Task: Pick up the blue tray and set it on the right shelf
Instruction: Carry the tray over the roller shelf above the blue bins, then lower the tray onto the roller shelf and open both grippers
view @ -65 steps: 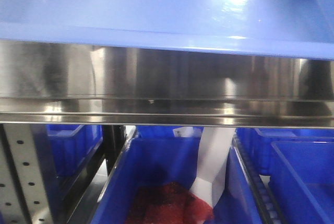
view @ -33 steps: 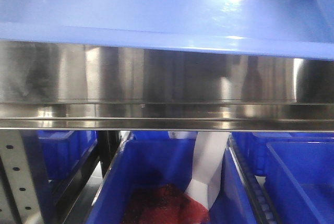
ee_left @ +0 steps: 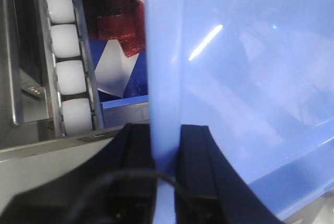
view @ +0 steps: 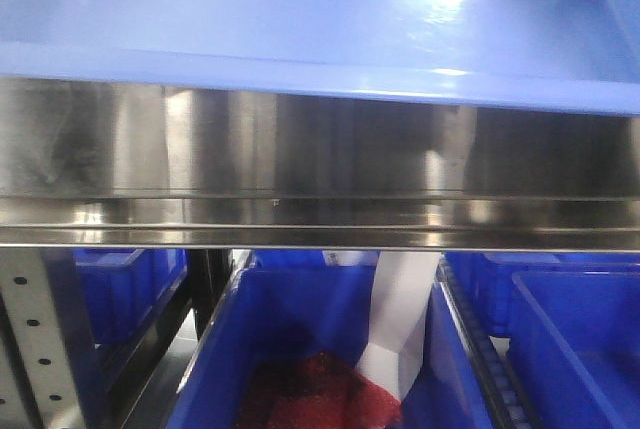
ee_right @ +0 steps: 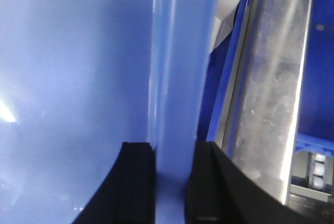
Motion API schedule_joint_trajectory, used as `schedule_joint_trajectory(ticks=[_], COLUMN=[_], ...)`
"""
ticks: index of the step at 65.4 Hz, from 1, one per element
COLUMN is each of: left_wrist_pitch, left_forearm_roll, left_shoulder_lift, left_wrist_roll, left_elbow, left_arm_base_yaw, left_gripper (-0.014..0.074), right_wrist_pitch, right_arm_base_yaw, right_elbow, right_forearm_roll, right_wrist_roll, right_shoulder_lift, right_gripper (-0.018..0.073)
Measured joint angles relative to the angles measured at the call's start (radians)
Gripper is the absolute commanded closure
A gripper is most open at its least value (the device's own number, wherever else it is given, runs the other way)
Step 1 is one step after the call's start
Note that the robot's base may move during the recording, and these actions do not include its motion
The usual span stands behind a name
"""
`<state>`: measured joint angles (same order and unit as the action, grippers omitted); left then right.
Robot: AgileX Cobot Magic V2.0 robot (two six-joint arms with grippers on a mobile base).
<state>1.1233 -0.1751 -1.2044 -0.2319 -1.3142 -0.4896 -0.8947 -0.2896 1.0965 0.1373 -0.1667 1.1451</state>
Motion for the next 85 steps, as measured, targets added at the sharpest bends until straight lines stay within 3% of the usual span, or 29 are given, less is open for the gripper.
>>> schedule_joint_trajectory(ticks=[18, 33, 61, 65, 78, 85], left_wrist_pitch=[-0.007, -0.021, 0.000, -0.007, -0.005, 0.004], left_forearm_roll=[0.015, 0.027, 0.027, 0.027, 0.040, 0.040], left_shoulder_lift=[-0.030, -0.219, -0.546, -0.559, -0.563, -0.563], left_wrist_roll=[0.002, 0.023, 0.053, 0.053, 0.054, 0.054], left_elbow=[-0.129, -0.313, -0.392, -0.394, -0.395, -0.397], left_arm_base_yaw=[0.017, 0.078, 0.141, 0.144, 0.148, 0.148], left_gripper=[0.0645, 0.0645, 0.0626, 0.0569, 0.0164, 0.0040], right_wrist_pitch=[-0.077, -0.093, -0.073, -0.061, -0.068, -0.086], right_arm_base_yaw=[0.002, 0.006, 0.013, 0.013, 0.013, 0.013], right_elbow=[0.202, 0.403, 0.431, 0.431, 0.431, 0.431], right_forearm_roll=[-0.037, -0.078, -0.087, -0.087, -0.087, -0.089], right_wrist_roll=[0.000, 0.007, -0.003, -0.005, 0.009, 0.015], right_shoulder_lift=[0.013, 0.148, 0.467, 0.483, 0.488, 0.489], right_gripper=[0.0503, 0.0503, 0.0491, 0.0431, -0.0088, -0.0067])
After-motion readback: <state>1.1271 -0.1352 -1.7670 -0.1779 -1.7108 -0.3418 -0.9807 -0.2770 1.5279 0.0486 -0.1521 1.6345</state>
